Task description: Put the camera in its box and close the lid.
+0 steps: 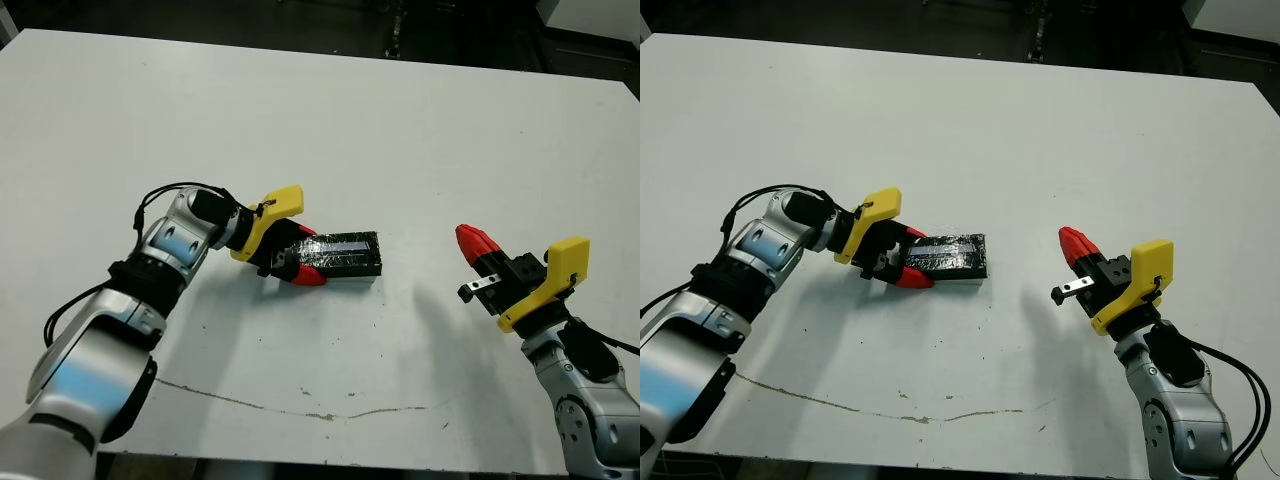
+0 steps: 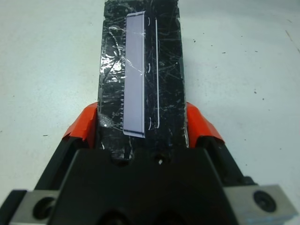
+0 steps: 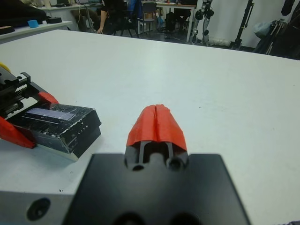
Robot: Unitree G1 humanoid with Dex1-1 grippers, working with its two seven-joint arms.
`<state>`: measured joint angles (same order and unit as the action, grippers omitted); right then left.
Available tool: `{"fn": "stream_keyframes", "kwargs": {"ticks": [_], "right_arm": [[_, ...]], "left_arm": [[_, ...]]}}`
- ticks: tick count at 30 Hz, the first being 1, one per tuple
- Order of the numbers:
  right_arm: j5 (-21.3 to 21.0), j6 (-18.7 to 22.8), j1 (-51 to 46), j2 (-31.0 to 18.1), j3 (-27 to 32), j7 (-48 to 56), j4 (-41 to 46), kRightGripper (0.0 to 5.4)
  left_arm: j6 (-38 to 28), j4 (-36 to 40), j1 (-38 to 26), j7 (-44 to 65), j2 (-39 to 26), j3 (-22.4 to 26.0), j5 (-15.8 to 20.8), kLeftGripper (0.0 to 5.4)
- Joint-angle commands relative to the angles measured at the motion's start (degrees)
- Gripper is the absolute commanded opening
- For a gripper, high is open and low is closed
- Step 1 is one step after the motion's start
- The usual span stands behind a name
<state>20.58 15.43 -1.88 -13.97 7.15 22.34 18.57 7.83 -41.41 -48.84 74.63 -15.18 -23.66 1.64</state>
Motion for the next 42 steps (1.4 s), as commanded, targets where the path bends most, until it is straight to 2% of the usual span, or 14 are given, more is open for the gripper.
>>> {"fn": "stream_keyframes", "kwargs": {"ticks": [1, 5, 14, 17, 21, 29, 36, 42], "right_arm": [[-0.1, 0.4, -0.8, -0.5, 0.3, -0.6, 0.5, 0.0], [0.3, 0.4, -0.9, -0.3, 0.3, -0.5, 0.5, 0.0], [-0.2, 0.3, -1.3, -0.2, 0.1, -1.0, 0.9, 0.0], [0.0, 0.2, -1.2, -0.3, 0.2, -0.7, 0.7, 0.0], [0.7, 0.0, -1.1, -0.2, 0.3, -0.1, 0.3, 0.0], [0.0, 0.1, -1.1, -0.1, 0.0, -0.6, 0.5, 0.0], [-0.2, 0.6, -1.3, -0.2, -0.1, -0.9, 0.8, 0.0], [0.0, 0.5, -1.2, -0.3, 0.1, -0.9, 0.8, 0.0]], "left_arm": [[1.2, -2.1, 2.3, -2.2, 4.5, -3.5, -3.5, 3.19], [0.9, -0.7, 3.0, -3.3, 4.2, -3.9, -4.4, 3.19], [0.2, 5.5, 5.8, -7.5, 2.6, -3.7, -5.9, 4.46], [-0.6, 6.9, 6.7, -7.8, 1.6, -3.4, -5.6, 4.84], [2.0, 10.0, 7.9, -6.6, -0.1, -2.5, -3.9, 5.35], [2.3, 14.8, 10.5, -5.1, -4.4, -1.6, -2.5, 5.39], [2.4, 16.4, 12.0, -2.9, -6.8, 1.1, 1.5, 5.39], [6.4, 18.3, 13.0, -0.7, -11.0, 3.5, 3.9, 5.39]]}}
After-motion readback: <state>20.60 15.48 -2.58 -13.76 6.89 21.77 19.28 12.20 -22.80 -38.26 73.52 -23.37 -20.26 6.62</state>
